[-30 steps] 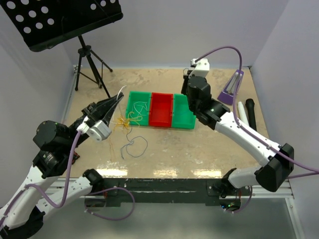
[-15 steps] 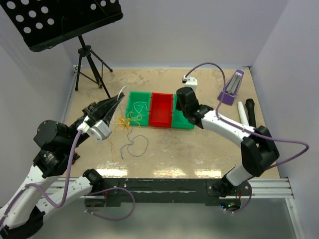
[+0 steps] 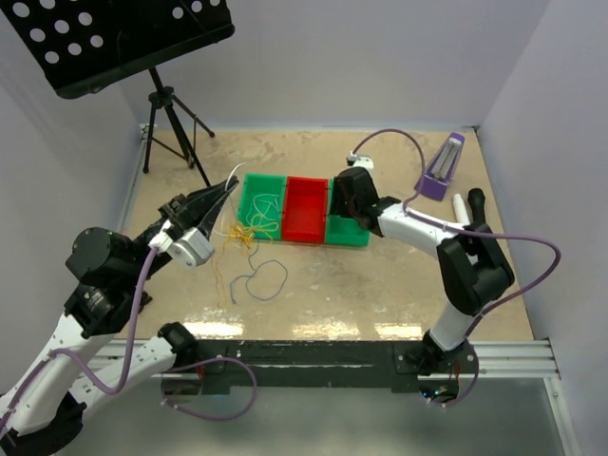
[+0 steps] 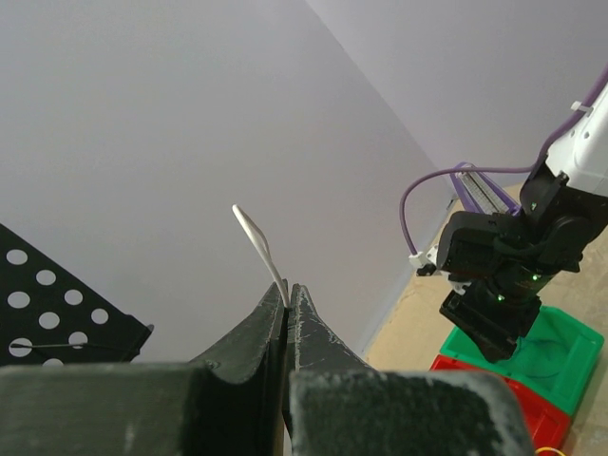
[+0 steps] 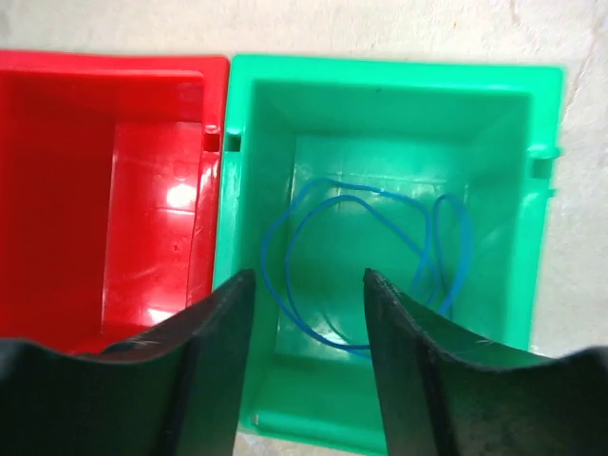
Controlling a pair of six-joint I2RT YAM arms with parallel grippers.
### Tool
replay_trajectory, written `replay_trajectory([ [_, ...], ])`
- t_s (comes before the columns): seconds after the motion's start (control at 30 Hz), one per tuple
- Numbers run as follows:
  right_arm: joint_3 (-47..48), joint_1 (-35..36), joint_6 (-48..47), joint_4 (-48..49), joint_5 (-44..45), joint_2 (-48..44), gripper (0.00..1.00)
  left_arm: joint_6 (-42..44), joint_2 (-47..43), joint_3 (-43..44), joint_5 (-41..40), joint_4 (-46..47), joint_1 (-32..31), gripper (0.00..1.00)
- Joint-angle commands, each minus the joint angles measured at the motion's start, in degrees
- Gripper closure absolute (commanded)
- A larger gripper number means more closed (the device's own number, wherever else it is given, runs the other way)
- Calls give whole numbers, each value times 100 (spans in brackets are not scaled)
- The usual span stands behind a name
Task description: Untangle the cables
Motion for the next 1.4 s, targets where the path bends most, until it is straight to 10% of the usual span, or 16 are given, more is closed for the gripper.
replay_trajectory([
  [0.0,155,9,-16,54,-9,-817,43,-101,45,175,59,275,-5,100],
  [0.3,-890,316,-464,827,-1150,-3067,38,-39,98,69,50,425,-5,100],
  [0.7,-2718,3330,-1132,2821,-740,-4211,38,136,256,245,-267,794,-5,100],
  [1.37,-953,3903,-1871,3886,-695,-1901,43,-31,379,518,-152,627,-5,100],
])
